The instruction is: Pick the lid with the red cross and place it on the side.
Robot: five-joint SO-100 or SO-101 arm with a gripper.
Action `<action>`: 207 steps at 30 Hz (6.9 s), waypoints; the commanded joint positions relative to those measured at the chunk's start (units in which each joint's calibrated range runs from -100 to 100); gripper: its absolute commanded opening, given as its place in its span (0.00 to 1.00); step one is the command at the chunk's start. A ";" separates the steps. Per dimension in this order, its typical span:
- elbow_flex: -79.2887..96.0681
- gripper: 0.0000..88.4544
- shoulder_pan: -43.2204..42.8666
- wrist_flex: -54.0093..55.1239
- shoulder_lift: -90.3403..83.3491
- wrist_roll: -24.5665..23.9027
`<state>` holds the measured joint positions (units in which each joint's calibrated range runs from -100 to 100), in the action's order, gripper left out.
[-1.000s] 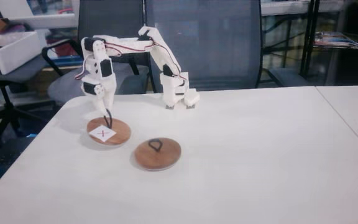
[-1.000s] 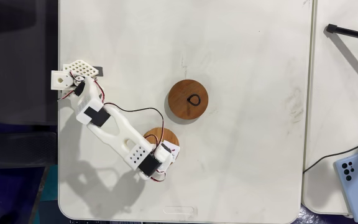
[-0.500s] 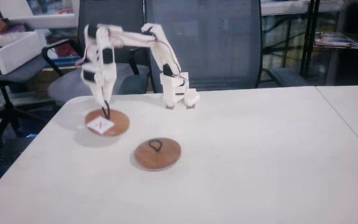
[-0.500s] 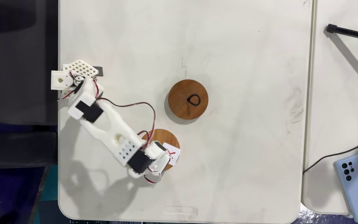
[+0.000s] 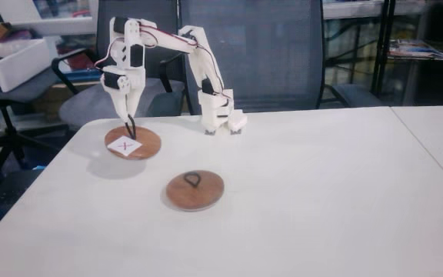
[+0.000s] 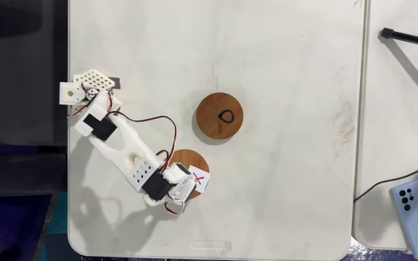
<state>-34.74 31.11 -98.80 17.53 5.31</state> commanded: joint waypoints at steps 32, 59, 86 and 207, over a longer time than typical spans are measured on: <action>-0.89 0.00 30.63 -0.43 -3.51 2.82; 9.17 0.01 31.00 -0.43 -3.34 2.23; 9.17 0.01 36.85 -0.43 -2.40 2.43; 25.58 0.01 -88.73 -0.51 -28.82 -0.16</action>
<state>-8.67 -57.07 -98.98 -9.46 5.16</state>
